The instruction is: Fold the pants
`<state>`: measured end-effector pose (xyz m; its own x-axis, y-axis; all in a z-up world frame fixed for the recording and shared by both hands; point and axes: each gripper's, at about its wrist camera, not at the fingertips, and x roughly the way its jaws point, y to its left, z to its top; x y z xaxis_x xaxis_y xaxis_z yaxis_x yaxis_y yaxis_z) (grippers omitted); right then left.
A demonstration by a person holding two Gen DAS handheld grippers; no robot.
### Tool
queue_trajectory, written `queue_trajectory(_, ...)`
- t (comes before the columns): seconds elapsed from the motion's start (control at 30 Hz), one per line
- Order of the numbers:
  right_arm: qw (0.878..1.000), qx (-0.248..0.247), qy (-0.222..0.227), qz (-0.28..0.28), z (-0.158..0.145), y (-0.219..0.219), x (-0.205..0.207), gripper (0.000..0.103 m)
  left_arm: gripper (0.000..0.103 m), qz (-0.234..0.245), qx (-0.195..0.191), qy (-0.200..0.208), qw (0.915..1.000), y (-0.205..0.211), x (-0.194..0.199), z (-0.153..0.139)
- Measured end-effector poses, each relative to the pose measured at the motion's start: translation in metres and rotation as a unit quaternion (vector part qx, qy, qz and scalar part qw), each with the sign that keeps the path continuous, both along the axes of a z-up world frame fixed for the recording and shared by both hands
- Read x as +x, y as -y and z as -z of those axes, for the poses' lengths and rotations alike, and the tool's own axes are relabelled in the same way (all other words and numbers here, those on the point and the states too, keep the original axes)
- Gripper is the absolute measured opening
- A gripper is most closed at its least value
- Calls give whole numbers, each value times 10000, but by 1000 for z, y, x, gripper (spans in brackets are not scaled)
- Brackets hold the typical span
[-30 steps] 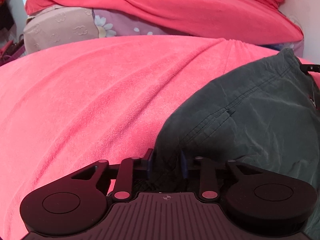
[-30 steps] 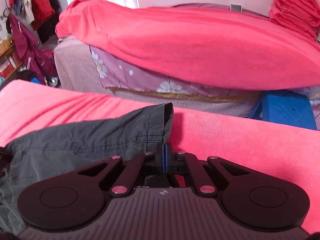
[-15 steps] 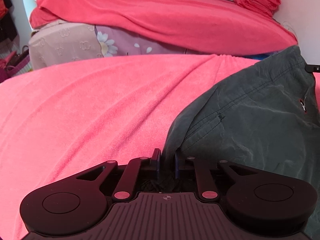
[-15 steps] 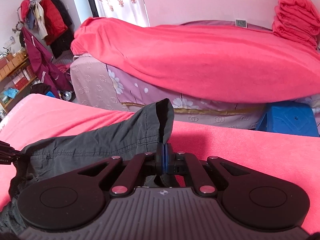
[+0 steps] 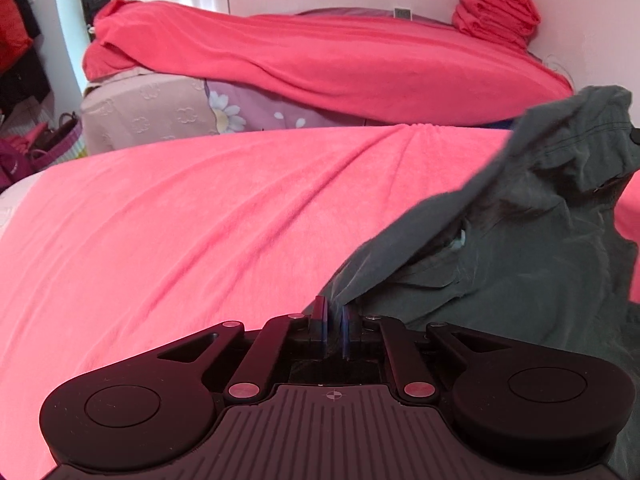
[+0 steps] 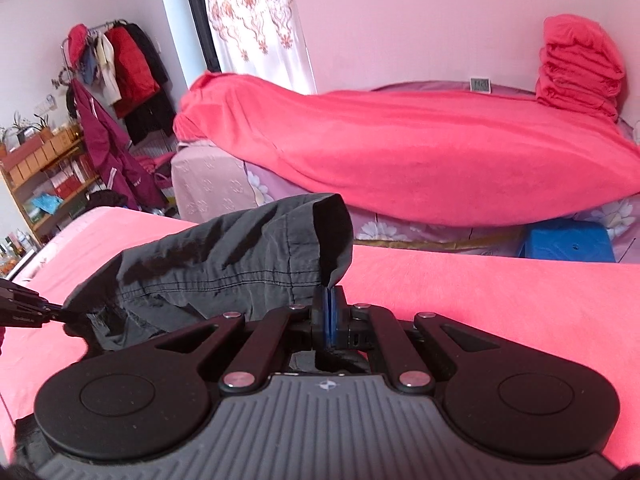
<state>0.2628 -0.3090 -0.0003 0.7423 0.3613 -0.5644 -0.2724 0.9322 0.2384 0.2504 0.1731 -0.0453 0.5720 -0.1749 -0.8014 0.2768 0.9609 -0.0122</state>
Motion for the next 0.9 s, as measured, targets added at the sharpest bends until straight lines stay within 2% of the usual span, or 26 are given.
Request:
queue_trajectory(0.23, 9998, 85, 193, 5, -26, 6, -79, 4, 62, 21, -64, 140, 9999, -4, -55, -10)
queue_trajectory(0.47, 9996, 97, 212, -153, -36, 5, -158, 4, 62, 10, -155, 250, 9996, -11, -112, -19)
queue_trajectory(0.7, 9987, -114, -77, -495, -25, -5, -227, 4, 62, -108, -231, 236, 9994, -20, -164, -16)
queue_trajectory(0.9, 9972, -235, -385, -600, -5, -4, -273, 4, 62, -168, -265, 128, 9994, -28, -193, -8)
